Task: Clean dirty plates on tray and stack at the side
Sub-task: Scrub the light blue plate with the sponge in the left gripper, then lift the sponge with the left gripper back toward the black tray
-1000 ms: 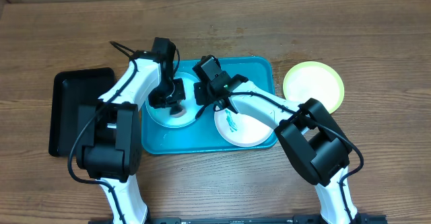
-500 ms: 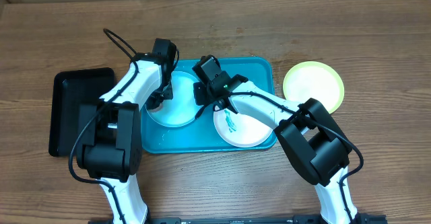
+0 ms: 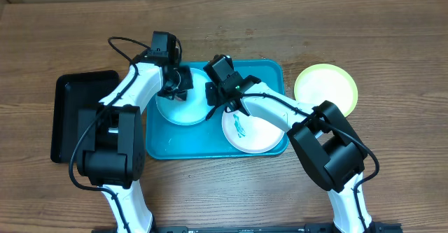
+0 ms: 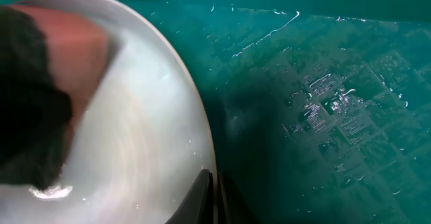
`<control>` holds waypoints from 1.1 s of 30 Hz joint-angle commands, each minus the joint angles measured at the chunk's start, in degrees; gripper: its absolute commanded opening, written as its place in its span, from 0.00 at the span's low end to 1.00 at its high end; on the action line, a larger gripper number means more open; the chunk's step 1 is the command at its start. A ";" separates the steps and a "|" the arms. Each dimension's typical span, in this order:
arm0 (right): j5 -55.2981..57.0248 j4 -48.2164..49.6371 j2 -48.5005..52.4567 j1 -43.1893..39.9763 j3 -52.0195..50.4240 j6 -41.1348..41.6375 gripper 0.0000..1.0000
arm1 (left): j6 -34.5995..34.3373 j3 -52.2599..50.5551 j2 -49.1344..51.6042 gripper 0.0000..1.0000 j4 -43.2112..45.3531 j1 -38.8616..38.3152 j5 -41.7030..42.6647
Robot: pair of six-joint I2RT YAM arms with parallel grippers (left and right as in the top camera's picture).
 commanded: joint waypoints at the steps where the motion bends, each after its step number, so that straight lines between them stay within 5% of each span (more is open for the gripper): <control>1: -0.48 0.07 0.20 0.52 -0.28 -0.70 0.04 | 6.93 -0.31 0.63 0.04 -1.88 -0.76 11.72; 6: -0.48 0.11 0.20 0.52 -0.28 -0.70 0.04 | 11.50 -0.31 0.61 0.04 -5.09 -0.44 8.22; 15: -0.48 -0.07 0.20 0.52 -0.26 -2.16 0.04 | 7.96 2.73 -0.28 0.04 -15.08 2.45 -19.54; 23: -0.07 0.02 0.15 0.52 -0.20 -2.97 0.04 | -0.72 7.21 -13.07 0.04 -18.67 9.99 -20.46; 28: -0.04 -0.55 -1.22 0.79 1.03 -14.69 0.04 | -4.61 7.21 -21.73 0.04 -21.94 17.18 -20.46; 33: 4.59 -2.51 -6.43 2.93 3.06 -17.11 0.04 | -7.02 7.19 -24.20 0.04 -25.94 24.55 -19.52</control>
